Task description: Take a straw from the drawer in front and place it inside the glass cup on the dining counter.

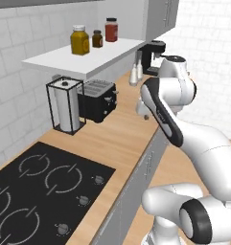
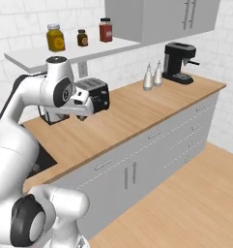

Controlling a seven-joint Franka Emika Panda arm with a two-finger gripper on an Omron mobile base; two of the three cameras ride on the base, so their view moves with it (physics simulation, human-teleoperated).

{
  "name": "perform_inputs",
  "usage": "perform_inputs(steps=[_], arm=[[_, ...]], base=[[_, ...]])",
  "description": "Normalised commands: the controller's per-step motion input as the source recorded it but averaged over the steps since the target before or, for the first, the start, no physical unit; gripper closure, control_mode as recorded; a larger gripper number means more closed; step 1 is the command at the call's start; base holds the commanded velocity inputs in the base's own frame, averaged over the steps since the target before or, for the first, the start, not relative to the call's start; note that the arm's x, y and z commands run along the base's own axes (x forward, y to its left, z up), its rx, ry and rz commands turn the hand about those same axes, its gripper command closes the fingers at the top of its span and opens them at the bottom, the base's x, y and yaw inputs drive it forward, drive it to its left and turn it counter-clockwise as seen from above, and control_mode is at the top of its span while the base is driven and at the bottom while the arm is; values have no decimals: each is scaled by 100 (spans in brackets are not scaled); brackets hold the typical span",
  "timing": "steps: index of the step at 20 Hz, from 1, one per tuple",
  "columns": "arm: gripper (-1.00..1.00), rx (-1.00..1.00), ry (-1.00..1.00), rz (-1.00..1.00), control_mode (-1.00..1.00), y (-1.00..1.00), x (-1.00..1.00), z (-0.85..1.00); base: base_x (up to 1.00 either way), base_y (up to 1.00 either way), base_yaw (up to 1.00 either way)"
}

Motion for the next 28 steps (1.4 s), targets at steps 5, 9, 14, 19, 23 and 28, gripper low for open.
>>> perform_inputs(steps=[5,9,14,19,23,28], arm=[[-100,39,0,-12,-100,-89,-12,-98],[-100,59,0,-5,-100,-100,0,-100],[-100,55,3,-2,-100,-52,12,-100],[-100,52,0,0,-100,0,29,-100],[-100,46,0,0,-100,-1,21,-82],[-100,31,0,0,-100,0,38,-29]], base=[[0,0,0],[0,0,0],[0,0,0],[0,0,0],[0,0,0],[0,0,0]])
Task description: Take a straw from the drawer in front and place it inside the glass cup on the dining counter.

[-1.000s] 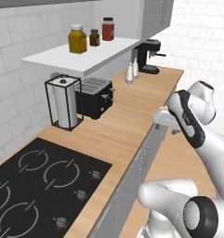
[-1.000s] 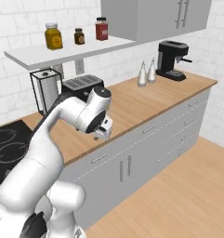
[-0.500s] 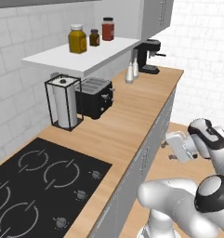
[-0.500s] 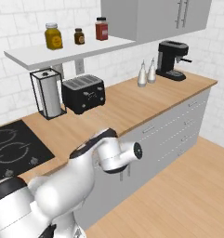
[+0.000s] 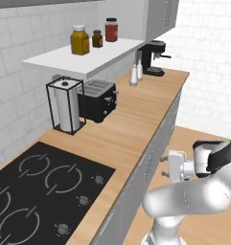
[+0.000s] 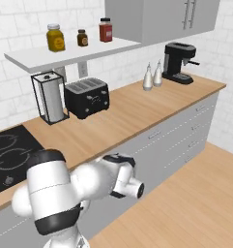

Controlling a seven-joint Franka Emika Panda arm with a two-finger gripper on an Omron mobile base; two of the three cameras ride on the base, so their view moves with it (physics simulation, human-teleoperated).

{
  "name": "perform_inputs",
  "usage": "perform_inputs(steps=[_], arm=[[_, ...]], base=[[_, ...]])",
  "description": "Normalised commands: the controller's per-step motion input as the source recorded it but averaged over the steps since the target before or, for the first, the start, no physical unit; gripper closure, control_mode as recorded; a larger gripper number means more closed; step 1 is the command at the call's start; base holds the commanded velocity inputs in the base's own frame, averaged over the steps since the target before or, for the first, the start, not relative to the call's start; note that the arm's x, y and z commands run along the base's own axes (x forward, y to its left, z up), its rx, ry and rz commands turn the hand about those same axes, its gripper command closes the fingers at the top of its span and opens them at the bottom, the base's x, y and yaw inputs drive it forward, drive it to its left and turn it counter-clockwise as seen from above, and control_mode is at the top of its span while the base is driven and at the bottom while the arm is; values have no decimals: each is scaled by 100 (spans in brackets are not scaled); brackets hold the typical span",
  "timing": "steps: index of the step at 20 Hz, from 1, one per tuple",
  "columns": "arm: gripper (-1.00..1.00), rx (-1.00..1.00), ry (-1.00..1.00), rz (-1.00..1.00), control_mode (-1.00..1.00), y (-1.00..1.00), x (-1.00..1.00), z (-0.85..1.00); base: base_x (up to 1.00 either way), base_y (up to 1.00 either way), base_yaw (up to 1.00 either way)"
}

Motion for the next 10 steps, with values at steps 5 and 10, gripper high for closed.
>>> perform_inputs(steps=[5,10], arm=[[-100,23,0,0,-100,-7,54,-16],[-100,9,0,0,-100,-8,31,-39]], base=[[0,0,0],[0,0,0]])
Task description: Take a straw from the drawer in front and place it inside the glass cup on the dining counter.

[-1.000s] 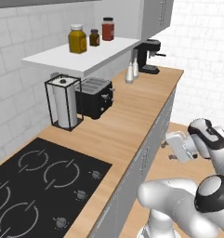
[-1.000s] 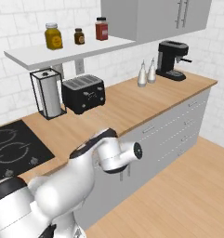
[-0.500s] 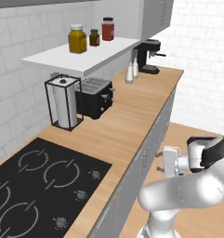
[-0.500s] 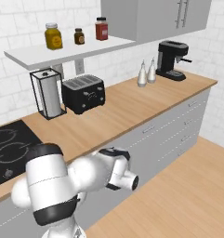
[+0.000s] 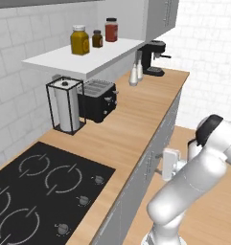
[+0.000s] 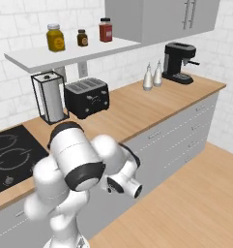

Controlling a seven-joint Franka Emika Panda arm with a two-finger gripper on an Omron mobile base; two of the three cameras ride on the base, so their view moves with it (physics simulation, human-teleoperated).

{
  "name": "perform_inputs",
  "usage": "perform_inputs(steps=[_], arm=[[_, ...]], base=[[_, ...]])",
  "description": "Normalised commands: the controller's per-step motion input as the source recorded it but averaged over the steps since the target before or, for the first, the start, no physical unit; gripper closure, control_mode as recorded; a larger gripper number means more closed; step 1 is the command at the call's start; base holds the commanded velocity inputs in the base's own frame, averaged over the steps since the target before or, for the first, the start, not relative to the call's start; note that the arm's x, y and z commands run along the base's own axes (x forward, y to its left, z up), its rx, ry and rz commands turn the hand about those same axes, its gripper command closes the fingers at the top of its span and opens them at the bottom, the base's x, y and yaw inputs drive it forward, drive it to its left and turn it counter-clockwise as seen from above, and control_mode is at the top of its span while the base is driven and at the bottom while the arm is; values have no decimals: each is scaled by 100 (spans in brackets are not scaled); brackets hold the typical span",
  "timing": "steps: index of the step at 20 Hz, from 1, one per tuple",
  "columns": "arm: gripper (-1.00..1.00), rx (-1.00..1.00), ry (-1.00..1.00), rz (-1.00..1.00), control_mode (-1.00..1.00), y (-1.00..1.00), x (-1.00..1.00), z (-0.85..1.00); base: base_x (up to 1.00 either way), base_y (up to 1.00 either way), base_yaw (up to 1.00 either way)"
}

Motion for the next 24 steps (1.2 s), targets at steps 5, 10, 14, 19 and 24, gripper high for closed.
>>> perform_inputs(steps=[5,10,14,19,24], arm=[[-100,8,1,0,-100,-9,38,-33],[-100,8,2,0,-100,-10,33,-28],[-100,5,0,0,-100,-3,13,-34],[-100,0,4,0,-100,4,22,-6],[-100,0,9,0,-100,18,30,3]], base=[[0,0,0],[0,0,0],[0,0,0],[0,0,0],[0,0,0]])
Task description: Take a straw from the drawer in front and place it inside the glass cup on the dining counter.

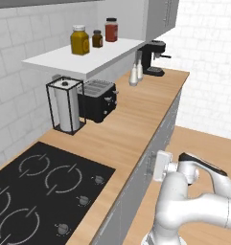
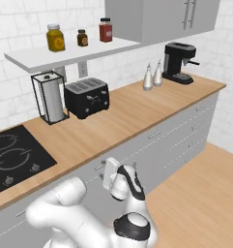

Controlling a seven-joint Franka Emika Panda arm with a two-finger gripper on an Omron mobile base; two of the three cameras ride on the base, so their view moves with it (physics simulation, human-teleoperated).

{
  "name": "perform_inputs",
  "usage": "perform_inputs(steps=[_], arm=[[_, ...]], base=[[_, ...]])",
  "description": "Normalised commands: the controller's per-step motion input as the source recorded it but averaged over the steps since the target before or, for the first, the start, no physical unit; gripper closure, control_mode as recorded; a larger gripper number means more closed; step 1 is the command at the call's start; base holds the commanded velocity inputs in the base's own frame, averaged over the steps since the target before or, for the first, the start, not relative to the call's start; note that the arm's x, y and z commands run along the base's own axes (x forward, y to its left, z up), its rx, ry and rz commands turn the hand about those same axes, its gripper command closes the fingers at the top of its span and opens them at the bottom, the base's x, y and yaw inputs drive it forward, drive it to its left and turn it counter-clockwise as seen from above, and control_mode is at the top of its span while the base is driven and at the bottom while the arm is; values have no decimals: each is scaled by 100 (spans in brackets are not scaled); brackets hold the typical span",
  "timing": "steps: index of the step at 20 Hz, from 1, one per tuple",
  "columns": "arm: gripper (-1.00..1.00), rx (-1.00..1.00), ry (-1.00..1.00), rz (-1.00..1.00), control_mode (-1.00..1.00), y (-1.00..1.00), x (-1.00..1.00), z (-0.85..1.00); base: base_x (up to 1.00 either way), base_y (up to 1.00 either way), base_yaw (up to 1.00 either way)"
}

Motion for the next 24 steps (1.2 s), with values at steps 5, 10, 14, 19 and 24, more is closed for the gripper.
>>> perform_inputs(steps=[5,10,14,19,24], arm=[[-100,0,13,0,-100,20,34,-5],[-100,0,8,0,-100,1,34,-20],[-100,1,0,2,-100,-7,34,-31],[-100,1,0,2,-100,0,40,-31],[-100,0,0,4,-100,0,38,-39]], base=[[0,0,0],[0,0,0],[0,0,0],[0,0,0],[0,0,0]])
